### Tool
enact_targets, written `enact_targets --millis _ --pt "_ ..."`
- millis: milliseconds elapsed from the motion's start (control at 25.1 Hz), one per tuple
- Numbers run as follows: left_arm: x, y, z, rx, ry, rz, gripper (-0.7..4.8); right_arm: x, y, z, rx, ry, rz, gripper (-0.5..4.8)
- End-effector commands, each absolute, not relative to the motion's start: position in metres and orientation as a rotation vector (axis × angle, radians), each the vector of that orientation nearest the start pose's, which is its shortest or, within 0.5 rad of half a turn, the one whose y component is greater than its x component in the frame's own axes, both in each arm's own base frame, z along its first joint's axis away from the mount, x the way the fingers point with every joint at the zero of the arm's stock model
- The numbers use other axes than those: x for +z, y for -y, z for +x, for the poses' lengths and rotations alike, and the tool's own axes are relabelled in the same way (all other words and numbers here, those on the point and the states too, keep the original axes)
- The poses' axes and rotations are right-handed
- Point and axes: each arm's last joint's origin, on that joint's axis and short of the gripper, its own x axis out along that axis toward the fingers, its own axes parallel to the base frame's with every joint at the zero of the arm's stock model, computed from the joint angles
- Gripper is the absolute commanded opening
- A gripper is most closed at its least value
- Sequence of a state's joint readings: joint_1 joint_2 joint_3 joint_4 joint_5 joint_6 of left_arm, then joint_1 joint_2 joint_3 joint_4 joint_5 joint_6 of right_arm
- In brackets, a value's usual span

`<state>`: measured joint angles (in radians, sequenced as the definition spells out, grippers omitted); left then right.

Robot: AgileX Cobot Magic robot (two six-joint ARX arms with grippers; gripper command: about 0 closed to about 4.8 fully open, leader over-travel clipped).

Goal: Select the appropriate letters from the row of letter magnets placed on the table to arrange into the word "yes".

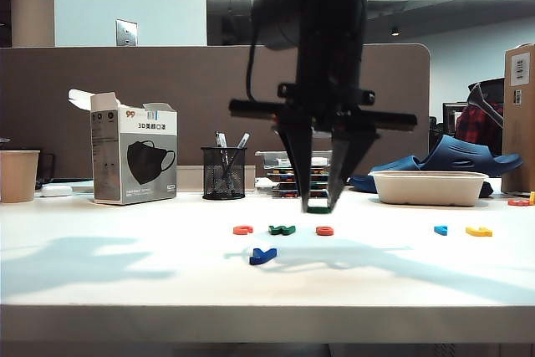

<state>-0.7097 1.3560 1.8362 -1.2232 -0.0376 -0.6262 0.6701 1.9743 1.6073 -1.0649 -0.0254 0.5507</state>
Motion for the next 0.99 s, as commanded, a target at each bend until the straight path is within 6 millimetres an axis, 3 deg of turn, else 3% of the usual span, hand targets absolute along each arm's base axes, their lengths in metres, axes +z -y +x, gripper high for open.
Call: enact_targets --millis 40,477,995 --pt "0.465 0.145 0.170 -0.394 -0.854 -0.309 -0.05 0.209 -0.242 0.302 0.181 -1.452 -0.006 0.89" --pt "0.465 0.145 0.170 -0.394 -0.855 -0.309 -0.05 0.186 -0.244 0.294 0.193 -1.451 -0.011 0.89" --pt "0.465 0.144 0.170 -0.394 -0.854 -0.309 -0.05 0.186 -0.244 0.294 0.188 -1.448 -0.015 0.89"
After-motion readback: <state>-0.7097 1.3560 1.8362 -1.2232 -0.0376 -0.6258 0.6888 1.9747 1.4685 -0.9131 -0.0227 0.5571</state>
